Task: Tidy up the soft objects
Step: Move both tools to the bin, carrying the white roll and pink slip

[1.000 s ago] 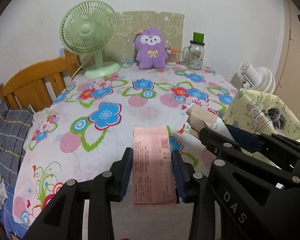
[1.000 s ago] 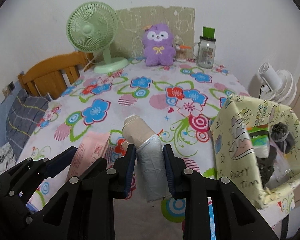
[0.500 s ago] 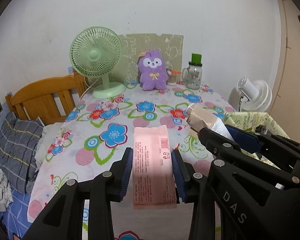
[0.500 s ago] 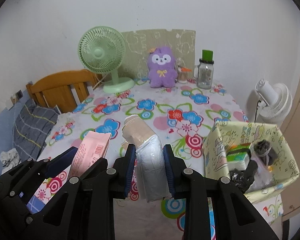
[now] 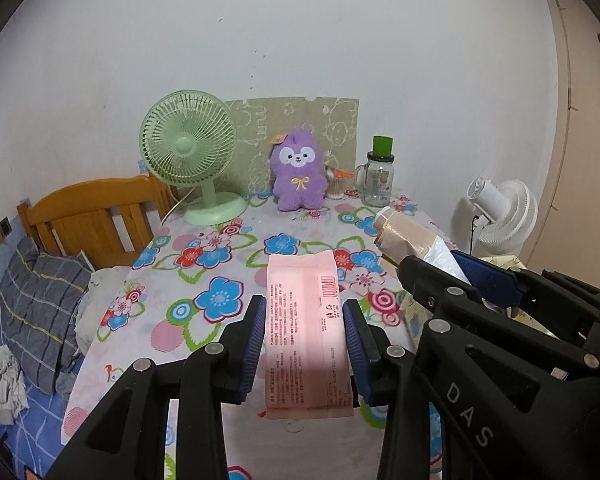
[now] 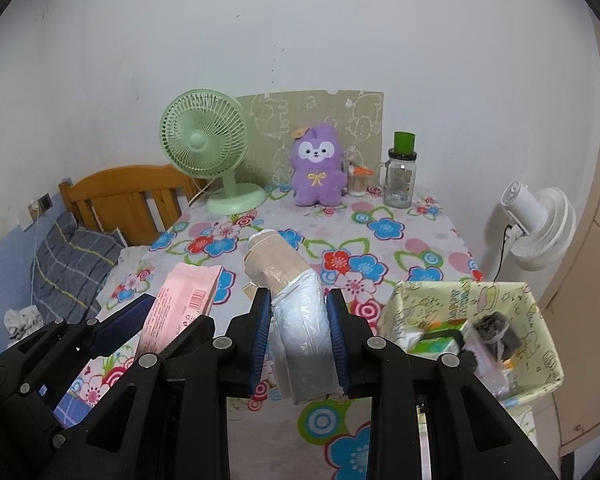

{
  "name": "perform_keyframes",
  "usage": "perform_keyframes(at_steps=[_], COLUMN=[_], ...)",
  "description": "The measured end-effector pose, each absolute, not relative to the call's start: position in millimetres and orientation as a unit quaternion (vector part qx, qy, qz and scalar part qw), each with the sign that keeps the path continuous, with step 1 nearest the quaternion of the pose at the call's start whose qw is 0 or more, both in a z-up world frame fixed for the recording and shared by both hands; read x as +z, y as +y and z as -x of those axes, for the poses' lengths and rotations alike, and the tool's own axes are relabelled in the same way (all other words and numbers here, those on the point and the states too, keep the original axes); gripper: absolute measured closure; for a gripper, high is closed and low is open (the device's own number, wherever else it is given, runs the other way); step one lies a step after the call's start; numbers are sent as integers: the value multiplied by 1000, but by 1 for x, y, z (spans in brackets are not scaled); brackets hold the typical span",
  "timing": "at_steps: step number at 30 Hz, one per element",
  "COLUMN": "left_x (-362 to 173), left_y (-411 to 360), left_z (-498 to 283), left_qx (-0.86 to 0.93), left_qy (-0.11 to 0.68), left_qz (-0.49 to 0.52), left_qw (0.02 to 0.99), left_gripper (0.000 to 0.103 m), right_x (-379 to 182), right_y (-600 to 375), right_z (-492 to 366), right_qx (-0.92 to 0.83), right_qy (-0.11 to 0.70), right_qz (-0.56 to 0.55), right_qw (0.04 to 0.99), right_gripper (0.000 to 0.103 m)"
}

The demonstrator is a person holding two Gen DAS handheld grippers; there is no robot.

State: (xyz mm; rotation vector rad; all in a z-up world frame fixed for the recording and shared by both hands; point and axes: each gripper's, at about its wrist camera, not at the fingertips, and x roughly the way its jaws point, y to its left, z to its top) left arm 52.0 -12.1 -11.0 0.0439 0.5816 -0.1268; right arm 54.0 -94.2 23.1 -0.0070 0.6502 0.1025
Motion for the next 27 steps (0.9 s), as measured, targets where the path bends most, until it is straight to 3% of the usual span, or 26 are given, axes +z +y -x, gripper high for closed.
perform_keyframes(at_steps=[27], left_x=[-5], left_y=[-123], left_z=[-65], left_qx=[-105], left_qy=[289], left_qz=[-40], left_qw=[951], left_gripper=[64], right_x=[33], right_y=[-203], right_z=[-58], right_qx=[16], right_qy=[320], right_qz=[-14], right_qw=[947], right_gripper=[71])
